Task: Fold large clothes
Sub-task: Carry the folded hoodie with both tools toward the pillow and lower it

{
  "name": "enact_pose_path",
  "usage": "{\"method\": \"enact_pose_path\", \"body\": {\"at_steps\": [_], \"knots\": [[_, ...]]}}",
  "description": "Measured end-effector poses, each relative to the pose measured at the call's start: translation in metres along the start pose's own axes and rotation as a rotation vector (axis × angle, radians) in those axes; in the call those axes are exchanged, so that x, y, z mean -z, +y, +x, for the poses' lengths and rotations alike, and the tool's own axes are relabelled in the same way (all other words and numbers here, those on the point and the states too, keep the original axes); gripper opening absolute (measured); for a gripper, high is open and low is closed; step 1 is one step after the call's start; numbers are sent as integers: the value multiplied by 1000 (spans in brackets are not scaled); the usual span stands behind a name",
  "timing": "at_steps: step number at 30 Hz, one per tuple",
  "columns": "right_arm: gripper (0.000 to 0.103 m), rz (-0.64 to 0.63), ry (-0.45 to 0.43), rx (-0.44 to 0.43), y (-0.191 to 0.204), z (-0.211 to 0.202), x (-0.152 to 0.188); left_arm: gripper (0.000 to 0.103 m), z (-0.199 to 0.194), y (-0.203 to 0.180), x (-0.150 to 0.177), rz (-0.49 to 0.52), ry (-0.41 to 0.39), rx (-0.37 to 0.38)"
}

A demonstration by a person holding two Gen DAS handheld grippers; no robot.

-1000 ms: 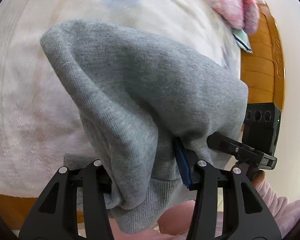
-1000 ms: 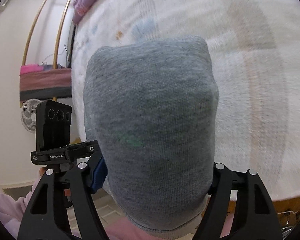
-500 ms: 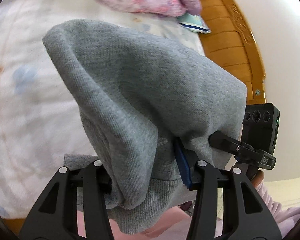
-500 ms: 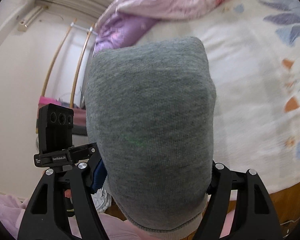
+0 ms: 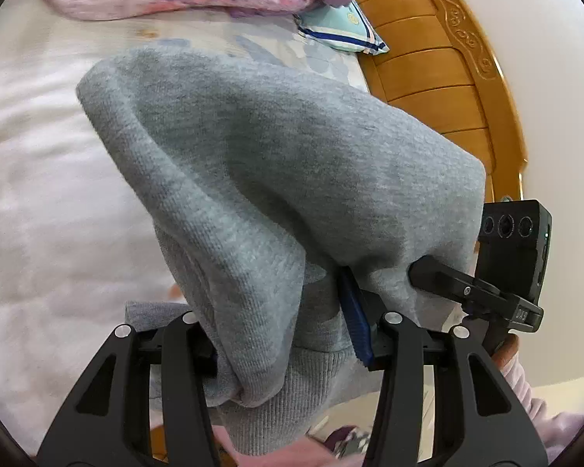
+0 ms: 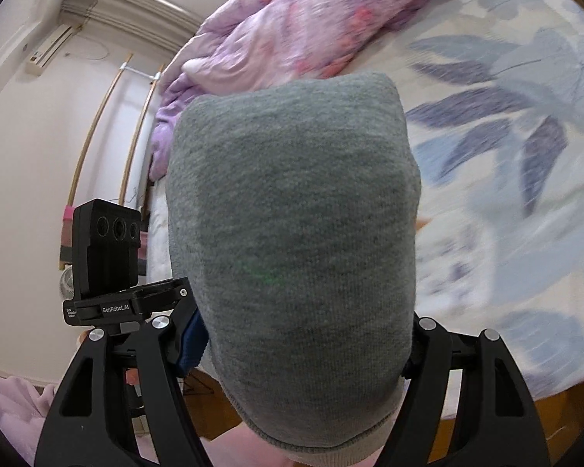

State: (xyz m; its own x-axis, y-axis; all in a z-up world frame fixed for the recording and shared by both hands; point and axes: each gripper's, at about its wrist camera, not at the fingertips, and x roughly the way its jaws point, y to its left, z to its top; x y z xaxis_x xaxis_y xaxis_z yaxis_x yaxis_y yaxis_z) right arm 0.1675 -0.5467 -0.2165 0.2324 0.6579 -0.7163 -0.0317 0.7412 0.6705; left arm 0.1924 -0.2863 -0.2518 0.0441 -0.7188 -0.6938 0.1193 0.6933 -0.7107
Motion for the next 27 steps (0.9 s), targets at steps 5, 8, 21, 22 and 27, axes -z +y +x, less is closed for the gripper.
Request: {"method": "enact_pose_path", "body": {"at_steps": [5,8,21,22,27], "knots": [[69,7,-5,12,-88,-31,-71,48,92,-50,-77,26,-6,-3],[69,8,-14,15,-133,-36,-117,48,144,-68,-130,49,-18,-11],[77,137,20,99,-322,43,-249,49,322,-16,-267,30,-2,-182],[78,171,41,191,-333,54,-252,48,328,-6,-268,34,10,-270],[85,269,-37,391,-345,50,-240,49,297,40,-264,-52,-17,-419]]}}
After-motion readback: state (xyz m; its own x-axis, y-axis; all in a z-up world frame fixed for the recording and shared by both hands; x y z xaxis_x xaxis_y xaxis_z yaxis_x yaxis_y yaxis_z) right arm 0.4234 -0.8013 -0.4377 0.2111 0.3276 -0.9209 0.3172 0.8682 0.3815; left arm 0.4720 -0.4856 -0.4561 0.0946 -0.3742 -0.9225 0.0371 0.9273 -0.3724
